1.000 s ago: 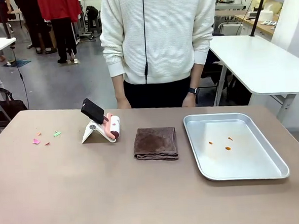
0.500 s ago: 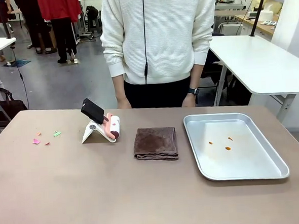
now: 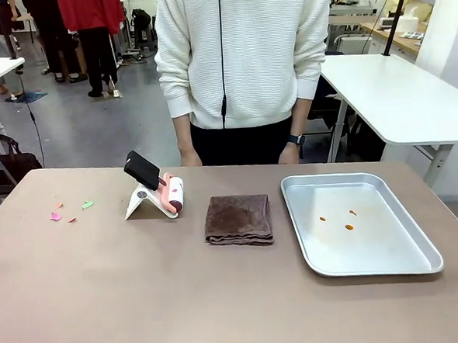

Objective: Clean the surface of the table.
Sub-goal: Hold the Lint Roller with your left hand and the towel with your right hand.

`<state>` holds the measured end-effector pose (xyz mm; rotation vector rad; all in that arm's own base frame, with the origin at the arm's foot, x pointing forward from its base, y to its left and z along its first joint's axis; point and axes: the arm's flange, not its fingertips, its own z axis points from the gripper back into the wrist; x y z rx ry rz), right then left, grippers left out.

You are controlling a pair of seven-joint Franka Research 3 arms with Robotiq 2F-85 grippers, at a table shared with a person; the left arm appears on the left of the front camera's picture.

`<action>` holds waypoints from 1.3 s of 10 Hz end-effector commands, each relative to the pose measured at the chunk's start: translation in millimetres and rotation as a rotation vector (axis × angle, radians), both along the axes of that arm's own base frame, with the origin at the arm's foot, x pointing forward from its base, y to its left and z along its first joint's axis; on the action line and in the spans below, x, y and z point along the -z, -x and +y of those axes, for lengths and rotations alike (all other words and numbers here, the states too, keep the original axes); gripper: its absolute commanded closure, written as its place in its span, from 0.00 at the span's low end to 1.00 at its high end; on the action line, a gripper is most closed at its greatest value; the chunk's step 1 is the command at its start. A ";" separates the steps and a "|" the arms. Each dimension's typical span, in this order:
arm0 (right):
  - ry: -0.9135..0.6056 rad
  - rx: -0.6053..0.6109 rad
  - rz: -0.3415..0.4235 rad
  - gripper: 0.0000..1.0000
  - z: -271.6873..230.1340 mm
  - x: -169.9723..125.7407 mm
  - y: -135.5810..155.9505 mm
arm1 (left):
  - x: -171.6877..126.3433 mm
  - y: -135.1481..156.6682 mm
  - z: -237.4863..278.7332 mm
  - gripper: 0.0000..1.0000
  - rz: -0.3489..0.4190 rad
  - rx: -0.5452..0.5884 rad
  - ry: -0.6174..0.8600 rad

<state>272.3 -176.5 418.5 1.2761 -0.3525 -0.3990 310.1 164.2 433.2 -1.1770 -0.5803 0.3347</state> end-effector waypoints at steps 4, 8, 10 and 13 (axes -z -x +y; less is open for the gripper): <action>0.000 0.002 0.001 0.00 -0.8 -0.4 1.2 | -1.4 3.0 1.7 0.00 -0.004 0.003 -0.002; 0.263 0.009 -0.043 0.00 88.0 -58.4 -17.2 | -59.4 -35.3 3.4 0.00 0.008 0.142 -0.199; 0.385 -0.111 -0.069 0.00 156.7 -76.7 -38.1 | -81.8 -73.7 -24.5 0.00 0.063 0.218 -0.284; 0.568 -0.211 0.009 0.00 277.9 -76.3 -78.3 | -79.7 -129.4 -97.8 0.00 0.185 0.294 -0.423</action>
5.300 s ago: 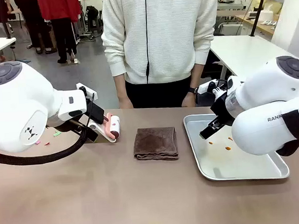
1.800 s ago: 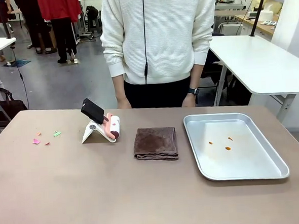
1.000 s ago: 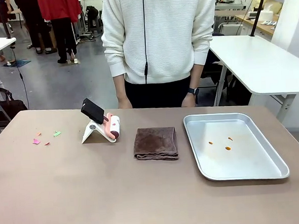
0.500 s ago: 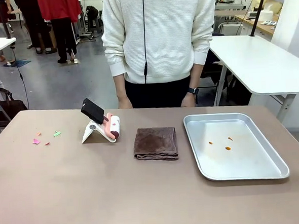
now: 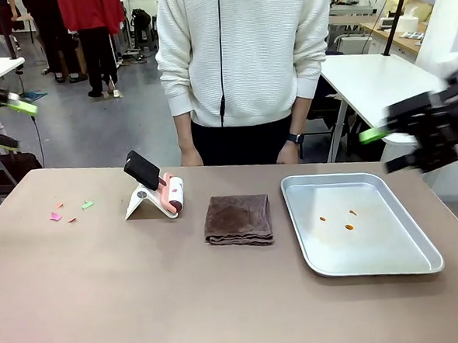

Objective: Clean the surface of the table.
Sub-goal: Hold the Lint Roller with your left hand and the towel with your right hand.

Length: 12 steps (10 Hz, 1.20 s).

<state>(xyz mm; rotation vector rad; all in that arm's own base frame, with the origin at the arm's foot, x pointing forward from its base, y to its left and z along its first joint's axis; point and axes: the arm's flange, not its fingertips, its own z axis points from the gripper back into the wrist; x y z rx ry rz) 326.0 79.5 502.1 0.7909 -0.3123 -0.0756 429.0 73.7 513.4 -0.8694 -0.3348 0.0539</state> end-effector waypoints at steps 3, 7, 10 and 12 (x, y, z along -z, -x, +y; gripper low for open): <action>0.151 0.020 0.136 0.00 120.5 40.4 -62.2 | 16.5 -34.0 -76.0 0.00 0.110 0.191 -0.104; 0.236 -0.074 0.051 0.00 171.5 97.4 -97.4 | 54.5 -57.0 -99.5 0.00 0.228 0.174 -0.208; 0.253 -0.072 0.049 0.00 190.4 135.3 -113.4 | 77.4 -75.3 -109.1 0.00 0.208 0.118 -0.174; 0.270 -0.068 0.060 0.00 191.5 145.3 -116.0 | 85.3 -85.0 -113.2 0.00 0.206 0.095 -0.136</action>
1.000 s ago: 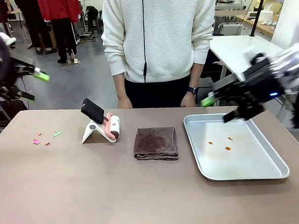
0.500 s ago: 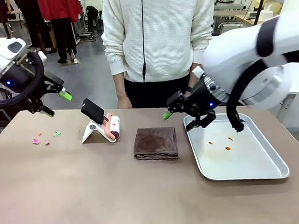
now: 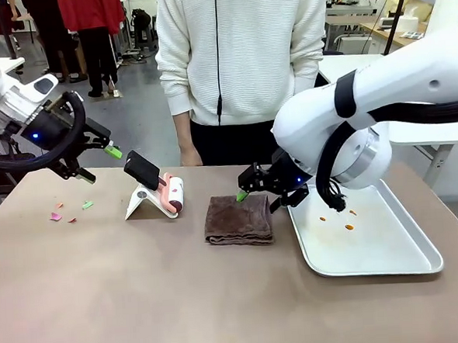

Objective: Clean the surface of the table.
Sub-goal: Hold the Lint Roller with your left hand and the towel with your right hand.

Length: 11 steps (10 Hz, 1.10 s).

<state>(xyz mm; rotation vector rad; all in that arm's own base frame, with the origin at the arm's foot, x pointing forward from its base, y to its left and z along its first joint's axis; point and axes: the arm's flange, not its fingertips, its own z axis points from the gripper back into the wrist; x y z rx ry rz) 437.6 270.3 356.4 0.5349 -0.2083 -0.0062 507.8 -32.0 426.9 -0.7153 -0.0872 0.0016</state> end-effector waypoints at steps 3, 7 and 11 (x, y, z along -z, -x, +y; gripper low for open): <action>0.002 0.004 0.006 0.00 -0.9 3.9 -1.4 | 7.6 -18.1 -11.1 0.00 -0.014 -0.086 0.070; 0.002 0.004 0.006 0.00 -0.9 3.9 -1.4 | 4.7 -9.4 -5.4 0.00 -0.011 -0.045 0.035; 0.094 -0.048 -0.004 0.00 21.7 30.7 -25.7 | 23.9 -44.7 -23.3 0.00 0.048 -0.045 0.100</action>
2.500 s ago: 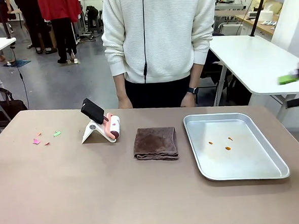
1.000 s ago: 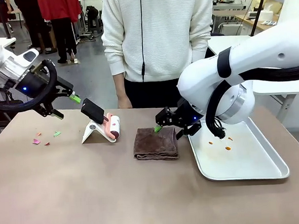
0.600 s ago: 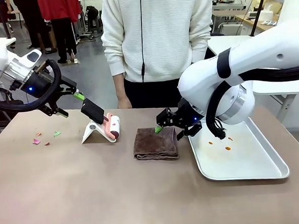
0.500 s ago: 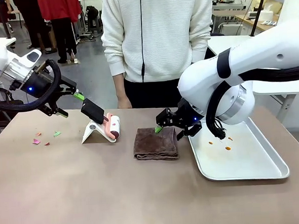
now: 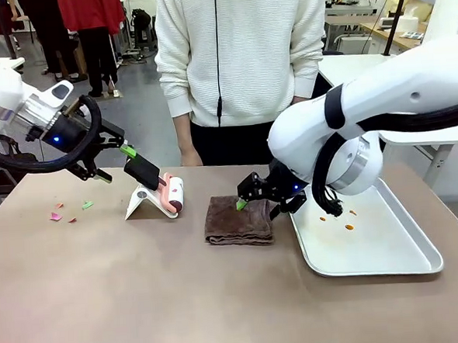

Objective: Clean the surface of the table.
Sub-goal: Hold the Lint Roller with your left hand and the towel with your right hand.

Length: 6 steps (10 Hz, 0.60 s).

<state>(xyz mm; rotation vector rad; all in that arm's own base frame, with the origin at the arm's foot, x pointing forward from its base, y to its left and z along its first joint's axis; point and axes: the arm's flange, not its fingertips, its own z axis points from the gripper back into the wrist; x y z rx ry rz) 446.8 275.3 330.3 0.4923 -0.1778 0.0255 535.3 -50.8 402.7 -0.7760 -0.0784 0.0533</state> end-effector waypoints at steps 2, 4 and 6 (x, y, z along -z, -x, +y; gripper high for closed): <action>0.183 0.046 -0.068 0.00 30.3 11.0 -26.7 | 3.3 -25.0 -13.6 0.00 0.021 0.018 0.048; 0.269 0.081 -0.065 0.00 38.5 12.9 -33.8 | 7.1 -31.0 -18.1 0.00 0.038 0.023 0.054; 0.290 0.095 -0.059 0.00 47.6 18.4 -40.6 | 10.0 -33.3 -21.2 0.00 0.056 0.024 0.047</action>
